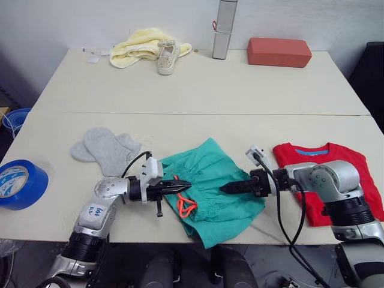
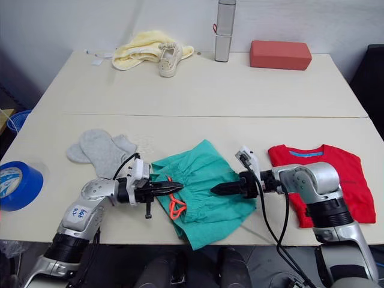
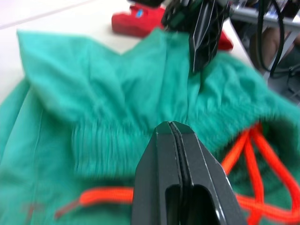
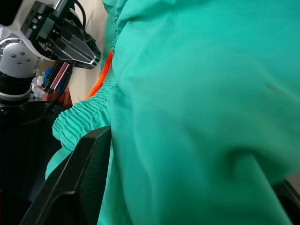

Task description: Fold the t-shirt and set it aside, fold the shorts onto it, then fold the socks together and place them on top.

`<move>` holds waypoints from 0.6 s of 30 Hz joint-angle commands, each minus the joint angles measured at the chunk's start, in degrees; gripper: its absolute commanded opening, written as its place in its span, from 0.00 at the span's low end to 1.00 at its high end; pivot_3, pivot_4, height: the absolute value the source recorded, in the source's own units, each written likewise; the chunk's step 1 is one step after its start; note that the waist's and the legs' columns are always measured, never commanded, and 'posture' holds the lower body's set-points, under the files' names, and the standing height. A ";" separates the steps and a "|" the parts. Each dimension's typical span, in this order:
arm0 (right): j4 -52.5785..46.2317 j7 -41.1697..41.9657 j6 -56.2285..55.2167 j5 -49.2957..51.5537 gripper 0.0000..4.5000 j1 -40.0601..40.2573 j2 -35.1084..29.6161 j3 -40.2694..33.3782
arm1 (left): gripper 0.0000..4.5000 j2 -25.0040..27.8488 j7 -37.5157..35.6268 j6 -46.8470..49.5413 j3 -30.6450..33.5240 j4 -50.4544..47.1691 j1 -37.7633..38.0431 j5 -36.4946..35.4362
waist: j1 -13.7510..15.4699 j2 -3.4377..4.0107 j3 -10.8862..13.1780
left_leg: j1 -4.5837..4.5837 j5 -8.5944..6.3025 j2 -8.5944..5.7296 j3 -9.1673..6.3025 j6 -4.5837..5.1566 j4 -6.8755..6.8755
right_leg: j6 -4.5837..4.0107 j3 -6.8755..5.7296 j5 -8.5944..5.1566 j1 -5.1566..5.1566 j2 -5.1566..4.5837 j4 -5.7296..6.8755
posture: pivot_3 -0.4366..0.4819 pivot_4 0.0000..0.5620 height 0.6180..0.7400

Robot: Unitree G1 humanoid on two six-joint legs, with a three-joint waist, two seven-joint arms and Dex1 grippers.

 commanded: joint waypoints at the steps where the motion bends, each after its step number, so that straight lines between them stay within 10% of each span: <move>1: -1.17 2.04 1.44 2.07 0.70 -0.96 -1.39 -1.74 | 0.00 -2.25 2.63 1.30 -1.95 -1.72 -1.66 0.83 | 0.03 -0.01 0.00 | 0.00 0.01 0.00 0.00 0.01 0.00 | 0.00 -0.01 0.00 0.00 0.00 0.01 | 0.48 0.27 1.00; 18: 11.45 9.34 -4.74 -2.99 0.70 -3.42 -7.88 -1.57 | 0.00 0.10 6.10 2.74 -7.56 4.55 -0.12 9.12 | -0.18 0.03 -0.01 | 0.12 0.00 0.08 -0.03 -0.01 0.19 | -0.07 -0.02 0.03 0.12 0.07 0.12 | 0.48 0.27 1.00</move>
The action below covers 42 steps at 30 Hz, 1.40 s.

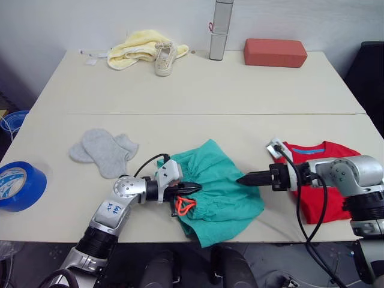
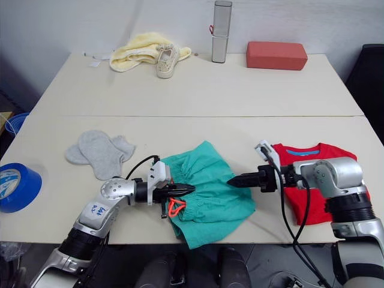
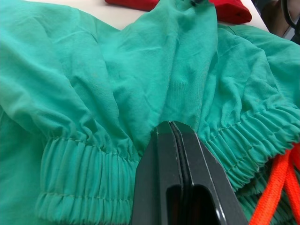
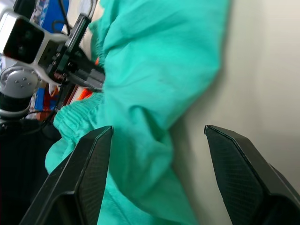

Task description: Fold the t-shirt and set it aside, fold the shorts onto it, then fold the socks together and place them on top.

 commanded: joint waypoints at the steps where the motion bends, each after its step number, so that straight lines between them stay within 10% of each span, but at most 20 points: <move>1: 2.73 2.71 -0.87 -1.08 0.70 -1.96 0.03 1.05 | 0.00 0.58 -0.24 0.32 -0.55 2.33 1.68 1.31 | 0.03 0.00 0.00 | 0.00 0.00 0.00 0.00 0.00 0.00 | 0.00 0.00 0.00 0.00 0.00 0.00 | 0.48 0.27 1.00; 7: 5.59 5.62 1.78 -2.30 0.98 -5.46 3.06 5.89 | 0.00 1.44 -1.15 0.14 0.24 1.51 1.88 0.62 | -0.06 0.00 0.00 | 0.00 0.01 0.01 0.00 -0.01 0.03 | -0.01 0.00 0.01 -0.01 0.00 0.05 | 0.48 0.27 1.00; 16: 7.28 8.38 1.32 -5.12 0.99 -7.15 4.81 10.31 | 0.00 2.19 -1.13 0.10 1.60 1.00 2.46 0.49 | -0.13 0.01 -0.01 | 0.01 0.00 0.01 -0.01 -0.03 0.04 | -0.01 0.00 0.01 0.00 0.00 0.05 | 0.48 0.27 1.00; 30: 9.15 9.30 5.53 -4.06 0.01 -9.10 9.92 9.92 | 0.00 2.57 -1.37 -0.54 2.17 0.22 3.53 0.50 | -0.96 0.00 -0.02 | 0.02 0.00 0.01 -0.02 -0.06 0.05 | -0.03 -0.01 0.01 0.01 -0.01 0.10 | 0.48 0.27 1.00; 37: 3.53 8.34 10.59 -0.01 0.00 -7.33 5.61 3.50 | 0.00 3.35 -4.21 -4.85 3.78 1.29 4.31 -1.05 | -1.17 0.04 0.01 | 0.04 -0.16 0.00 -0.03 -0.33 0.06 | -0.03 -0.01 0.00 0.04 -0.02 0.09 | 0.48 0.27 1.00; 42: -2.19 1.28 17.29 6.16 0.00 -6.44 7.46 -11.19 | 0.00 0.31 -8.10 -2.46 12.72 -4.50 3.50 -16.40 | -0.91 0.06 0.04 | -0.17 -0.18 -0.01 -0.06 -0.30 0.17 | -0.01 -0.04 0.02 -0.06 -0.08 0.09 | 0.48 0.27 1.00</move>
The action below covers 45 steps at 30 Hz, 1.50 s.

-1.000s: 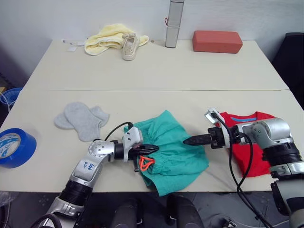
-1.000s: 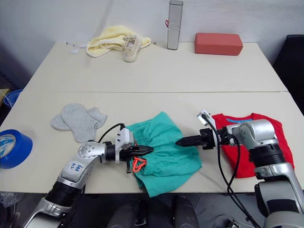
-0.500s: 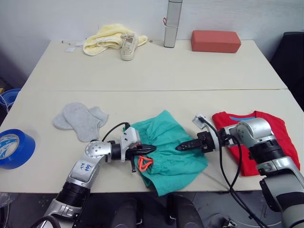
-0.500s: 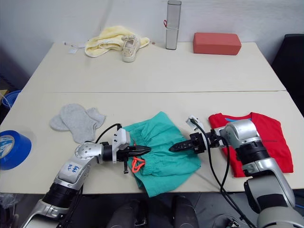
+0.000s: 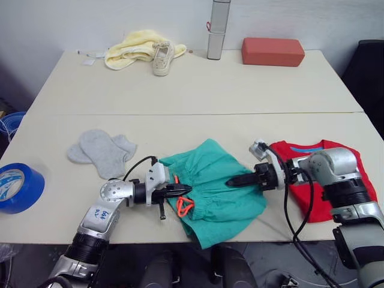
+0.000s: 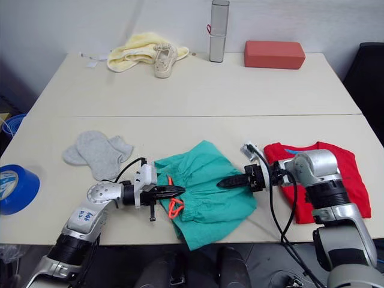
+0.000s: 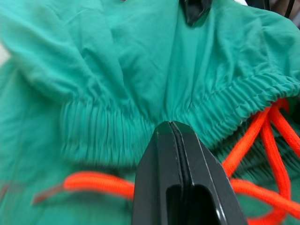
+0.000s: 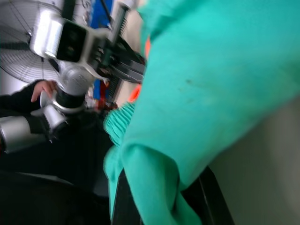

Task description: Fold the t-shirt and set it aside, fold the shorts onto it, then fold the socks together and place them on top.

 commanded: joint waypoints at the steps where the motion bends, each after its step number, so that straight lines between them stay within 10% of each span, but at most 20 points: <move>1: -5.31 -5.36 5.48 5.37 0.00 0.26 1.05 -12.81 | 0.00 -0.25 -1.27 3.53 6.33 -5.41 -1.25 -10.01 | 0.07 0.00 0.00 | 0.00 0.00 0.00 -0.04 0.00 0.01 | 0.00 -0.02 0.00 0.01 0.00 -0.01 | 0.48 0.27 1.00; 8: -9.81 -24.36 8.31 17.15 0.00 1.96 4.39 -35.27 | 0.00 -0.70 0.06 6.45 9.49 -6.48 -3.15 -13.60 | 0.11 0.00 0.00 | 0.00 0.16 -0.04 -0.02 0.30 0.01 | 0.03 -0.04 0.01 0.06 0.02 -0.02 | 0.48 0.27 1.00; 18: -17.91 -67.13 -4.72 49.74 0.00 5.23 4.83 -62.67 | 0.62 -1.46 -3.64 4.65 5.72 -4.93 -5.54 -11.68 | 1.30 0.01 0.01 | 0.00 0.18 -0.03 0.03 0.33 -0.03 | 0.03 0.01 0.02 0.05 0.12 -0.02 | 0.48 0.27 1.00; 24: -25.35 -83.22 -25.55 64.30 0.00 16.35 1.17 -65.10 | 0.99 -1.42 -8.05 2.76 3.73 -2.97 -7.26 -10.56 | 1.26 0.03 0.02 | -0.01 0.22 -0.04 0.12 0.44 -0.04 | 0.15 0.06 0.08 0.14 0.23 -0.18 | 0.48 0.27 1.00; 36: -38.05 -80.87 -52.20 39.71 0.00 43.65 32.54 -53.77 | 0.99 -0.57 -12.59 1.80 2.30 0.93 -9.82 -9.25 | 1.01 0.23 0.06 | 0.10 0.26 0.02 0.12 0.42 -0.10 | 0.16 0.19 0.08 0.17 0.39 -0.13 | 0.48 0.27 1.00; 45: -39.21 -88.37 -59.80 39.80 0.00 46.21 36.81 -46.45 | 0.99 0.45 -12.09 1.76 3.11 0.02 -8.56 -9.02 | -0.20 0.48 0.05 | 0.14 0.30 -0.04 0.12 0.39 -0.23 | 0.13 0.34 0.06 0.10 0.31 -0.04 | 0.48 0.27 1.00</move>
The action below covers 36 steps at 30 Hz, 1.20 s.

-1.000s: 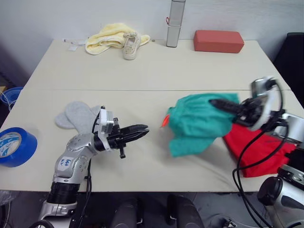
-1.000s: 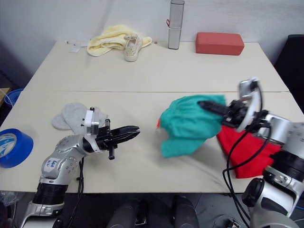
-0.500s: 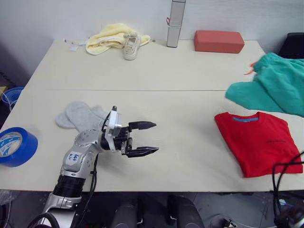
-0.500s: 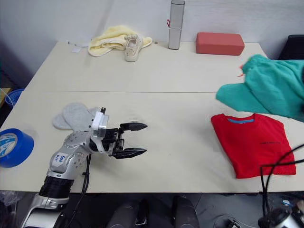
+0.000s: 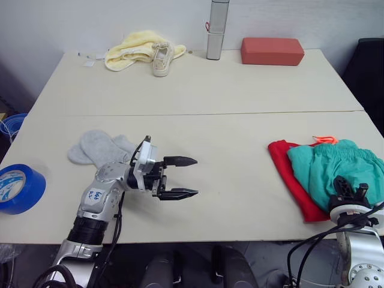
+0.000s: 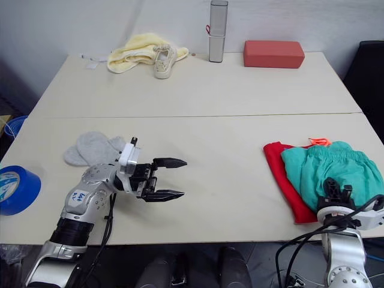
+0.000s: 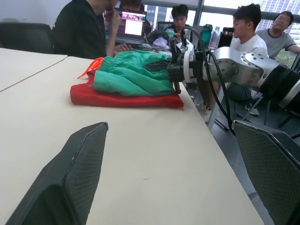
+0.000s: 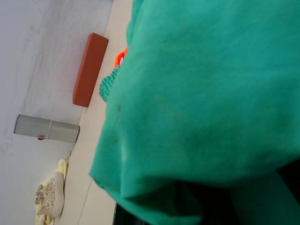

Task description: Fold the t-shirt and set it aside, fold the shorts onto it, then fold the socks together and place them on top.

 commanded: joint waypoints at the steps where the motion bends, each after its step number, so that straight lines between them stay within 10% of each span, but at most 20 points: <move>1: -2.68 -2.13 -3.62 0.43 0.00 1.16 -0.43 0.34 | 0.99 0.39 0.43 -0.53 1.02 -2.39 0.93 -0.26 | -0.07 0.00 0.00 | 0.00 0.00 0.00 0.00 0.00 -0.01 | 0.00 0.00 0.00 0.00 0.00 0.00 | 0.48 0.27 1.00; 8: -2.84 -5.06 -6.30 4.73 0.00 5.99 -2.89 -1.16 | 0.99 0.36 0.73 -1.40 1.06 -2.81 2.17 -0.14 | 0.09 0.00 0.00 | 0.00 0.01 0.00 0.00 0.00 -0.01 | 0.00 0.00 0.00 0.01 -0.01 -0.08 | 0.48 0.27 1.00; 23: -5.54 1.03 4.92 30.00 1.00 28.03 -23.88 -6.61 | 1.00 2.75 -0.97 -3.57 1.65 -0.18 2.42 0.98 | 0.98 -0.02 0.01 | 0.07 -0.03 0.01 -0.01 0.07 -0.10 | -0.02 0.03 -0.01 0.06 -0.03 -0.21 | 0.48 0.27 1.00; 29: -0.88 21.03 12.33 17.33 1.00 40.50 -33.15 -13.08 | 1.00 3.41 1.38 -3.01 4.09 1.25 3.19 1.12 | 1.57 -0.10 0.00 | 0.08 -0.24 0.01 -0.02 0.48 -0.08 | 0.00 0.03 0.00 0.10 -0.02 -0.30 | 0.48 0.27 1.00; 36: -0.57 58.43 -7.06 -15.44 1.00 43.05 -35.79 -18.12 | 1.00 4.73 7.42 -5.32 10.87 1.17 8.92 1.84 | 1.72 -0.11 0.00 | 0.05 -0.27 0.02 0.00 0.49 -0.09 | 0.09 -0.03 0.04 0.11 0.05 -0.45 | 0.48 0.27 1.00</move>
